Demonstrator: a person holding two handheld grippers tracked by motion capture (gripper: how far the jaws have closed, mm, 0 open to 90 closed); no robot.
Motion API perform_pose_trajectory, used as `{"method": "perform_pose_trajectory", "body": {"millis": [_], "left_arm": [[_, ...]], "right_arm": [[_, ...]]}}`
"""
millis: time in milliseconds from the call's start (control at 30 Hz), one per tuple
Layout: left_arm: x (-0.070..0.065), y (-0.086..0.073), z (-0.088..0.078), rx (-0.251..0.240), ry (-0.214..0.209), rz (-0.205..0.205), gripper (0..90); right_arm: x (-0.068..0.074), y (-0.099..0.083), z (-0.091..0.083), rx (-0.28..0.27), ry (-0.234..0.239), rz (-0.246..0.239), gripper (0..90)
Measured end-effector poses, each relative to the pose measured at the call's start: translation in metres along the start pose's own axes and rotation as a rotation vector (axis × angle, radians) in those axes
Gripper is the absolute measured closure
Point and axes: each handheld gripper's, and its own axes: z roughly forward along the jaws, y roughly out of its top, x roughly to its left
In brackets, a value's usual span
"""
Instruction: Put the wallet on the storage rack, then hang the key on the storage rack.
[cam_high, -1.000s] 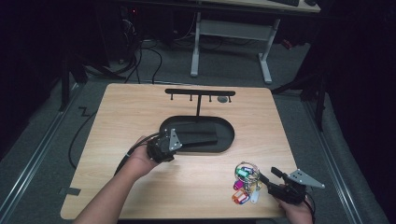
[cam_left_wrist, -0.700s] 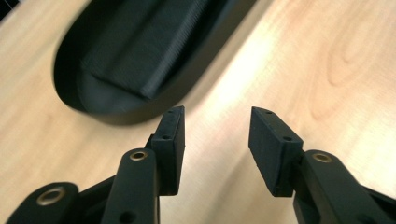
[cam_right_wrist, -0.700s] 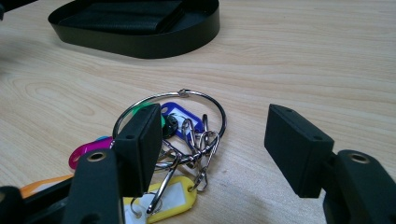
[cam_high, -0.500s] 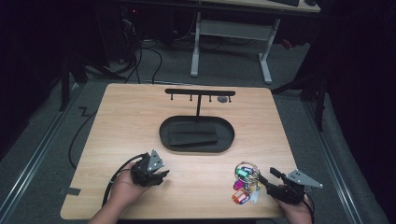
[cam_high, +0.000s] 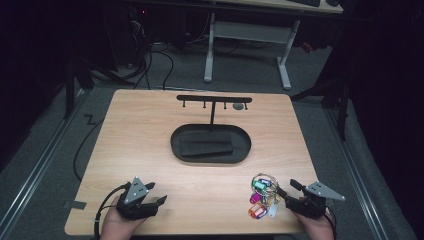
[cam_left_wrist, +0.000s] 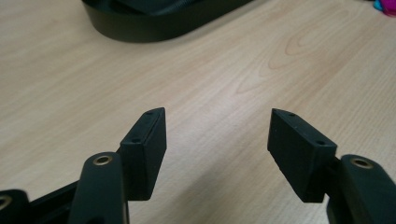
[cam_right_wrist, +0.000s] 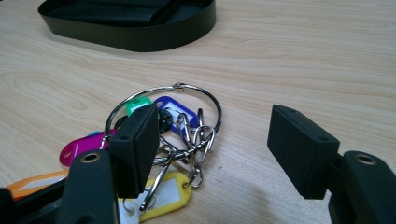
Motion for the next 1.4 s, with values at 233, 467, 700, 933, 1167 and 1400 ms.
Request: {"method": "perform_pose_trajectory", "body": {"millis": [233,467,700,933,1167,1400], "left_arm": [[0.014,-0.009,0.001,-0.006,0.003,-0.036,33.6],[0.016,-0.007,-0.004,-0.040,0.009,-0.025,36.6],[0.021,-0.009,-0.004,-0.054,-0.002,-0.041,38.8],[0.020,-0.009,-0.004,-0.028,0.003,-0.041,37.1],[0.016,-0.007,0.000,-0.005,0.005,-0.019,37.2],[0.012,-0.006,0.000,-0.006,-0.001,-0.006,39.3]], "right_arm": [[0.004,0.001,0.000,0.002,-0.044,-0.002,34.1],[0.020,0.012,0.010,0.079,-0.038,-0.057,33.8],[0.038,0.030,0.026,0.259,-0.040,-0.172,32.6],[0.041,0.048,0.031,0.388,-0.020,-0.185,32.4],[0.048,0.061,0.039,0.511,0.005,-0.231,31.8],[0.060,0.072,0.046,0.611,0.025,-0.316,32.4]]}}
